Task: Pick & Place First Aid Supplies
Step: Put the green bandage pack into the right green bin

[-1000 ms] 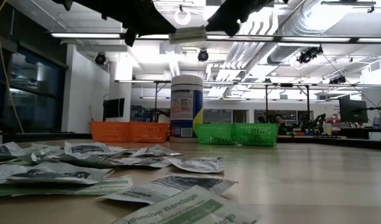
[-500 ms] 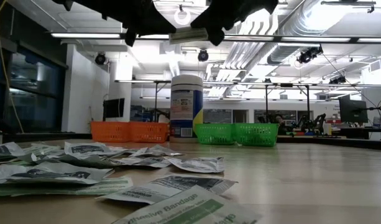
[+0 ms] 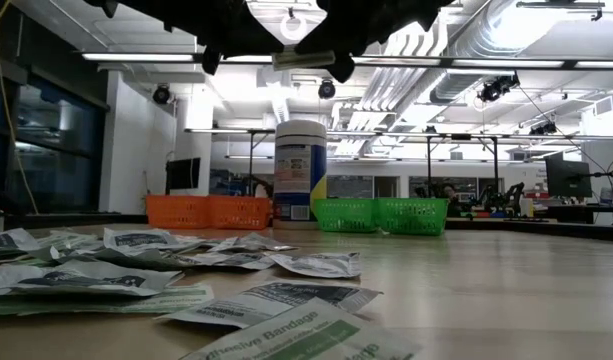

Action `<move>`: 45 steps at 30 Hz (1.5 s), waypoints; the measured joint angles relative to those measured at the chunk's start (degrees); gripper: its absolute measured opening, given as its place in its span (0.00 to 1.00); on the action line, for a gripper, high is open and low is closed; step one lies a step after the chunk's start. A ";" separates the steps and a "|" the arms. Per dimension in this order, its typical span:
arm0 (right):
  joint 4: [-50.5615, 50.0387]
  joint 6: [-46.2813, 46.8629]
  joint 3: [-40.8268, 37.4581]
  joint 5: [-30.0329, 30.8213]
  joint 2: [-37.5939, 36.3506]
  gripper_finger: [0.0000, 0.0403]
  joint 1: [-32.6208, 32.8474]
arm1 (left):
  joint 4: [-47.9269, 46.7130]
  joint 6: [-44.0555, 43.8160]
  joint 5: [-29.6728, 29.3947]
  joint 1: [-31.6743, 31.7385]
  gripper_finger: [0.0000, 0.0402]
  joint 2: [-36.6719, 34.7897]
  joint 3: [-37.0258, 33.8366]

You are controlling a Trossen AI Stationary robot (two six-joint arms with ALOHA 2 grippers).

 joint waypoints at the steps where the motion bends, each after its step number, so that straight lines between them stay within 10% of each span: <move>1: -0.03 0.17 0.00 0.23 0.00 0.32 -0.09 | 0.01 0.00 0.03 0.00 0.00 0.00 0.00; 10: -0.70 0.19 0.00 0.35 0.00 0.02 -0.83 | -0.16 0.00 0.20 0.00 0.00 0.00 0.00; 20: -1.90 2.59 0.00 1.18 -0.09 0.00 -1.54 | 0.15 5.79 0.20 -0.02 0.06 0.00 0.00; 33: -18.00 3.54 0.00 11.87 -2.44 0.00 -5.05 | -1.02 13.55 -4.20 -0.11 0.55 -7.05 0.02; 45: -41.09 -2.54 0.00 18.40 -3.30 0.00 -20.57 | -10.11 16.69 -7.76 -0.11 0.54 -20.67 0.02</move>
